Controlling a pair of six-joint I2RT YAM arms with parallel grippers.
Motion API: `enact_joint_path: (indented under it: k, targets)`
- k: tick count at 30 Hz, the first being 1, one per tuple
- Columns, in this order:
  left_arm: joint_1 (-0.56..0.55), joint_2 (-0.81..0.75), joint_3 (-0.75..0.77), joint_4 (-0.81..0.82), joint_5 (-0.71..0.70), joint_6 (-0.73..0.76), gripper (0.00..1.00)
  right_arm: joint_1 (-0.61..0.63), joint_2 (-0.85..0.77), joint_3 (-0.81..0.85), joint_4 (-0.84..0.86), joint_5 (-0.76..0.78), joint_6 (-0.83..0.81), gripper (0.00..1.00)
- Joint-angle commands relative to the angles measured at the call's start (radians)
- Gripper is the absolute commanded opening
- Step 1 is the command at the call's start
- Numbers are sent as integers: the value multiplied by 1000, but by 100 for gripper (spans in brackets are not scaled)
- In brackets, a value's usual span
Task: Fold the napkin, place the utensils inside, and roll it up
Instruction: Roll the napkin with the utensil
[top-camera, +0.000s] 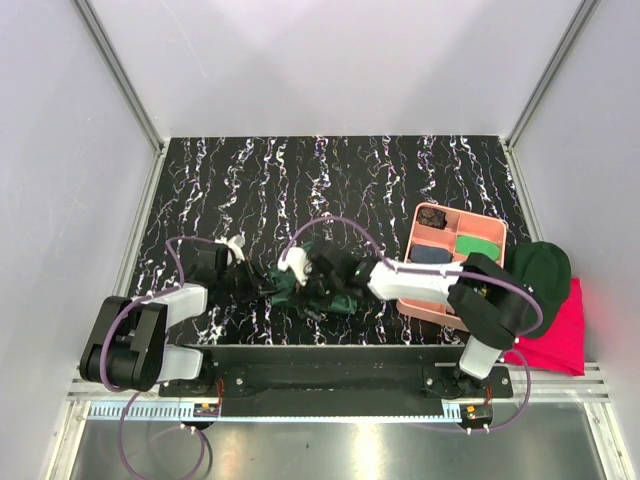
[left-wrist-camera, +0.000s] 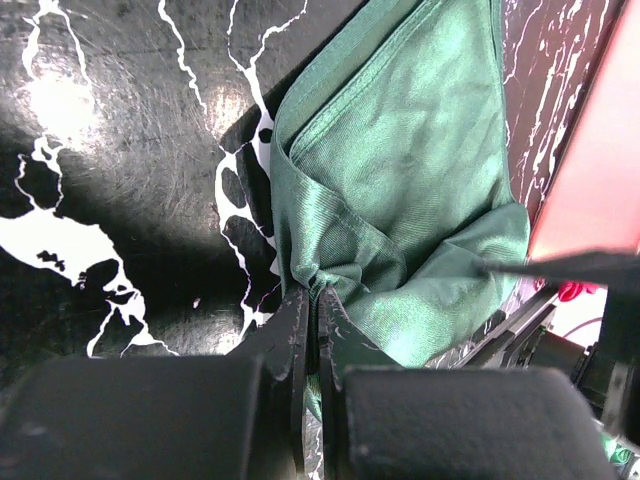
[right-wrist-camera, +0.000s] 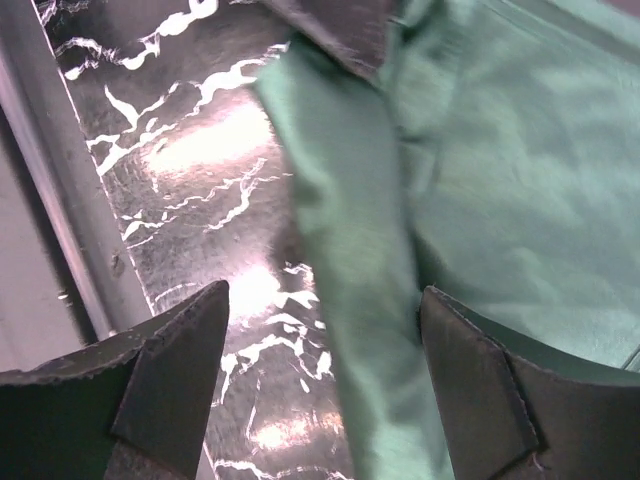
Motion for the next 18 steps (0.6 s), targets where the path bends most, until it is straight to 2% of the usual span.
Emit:
enact_joint_path:
  k: [1, 6, 11, 15, 16, 18]
  targets:
    - [-8, 26, 24, -57, -56, 45, 0, 111, -54, -60, 166, 288, -127, 85]
    - [-15, 34, 38, -67, -58, 46, 0, 165, -28, -75, 210, 388, -197, 86]
    - [-21, 40, 45, -72, -56, 48, 0, 168, 29, -52, 196, 382, -217, 83]
    - [-22, 45, 51, -72, -53, 51, 0, 166, 70, -31, 152, 363, -208, 74]
    - [-22, 46, 51, -72, -51, 51, 0, 168, 79, -19, 145, 357, -205, 66]
    - [-22, 45, 55, -72, -45, 53, 0, 166, 99, -8, 96, 343, -190, 58]
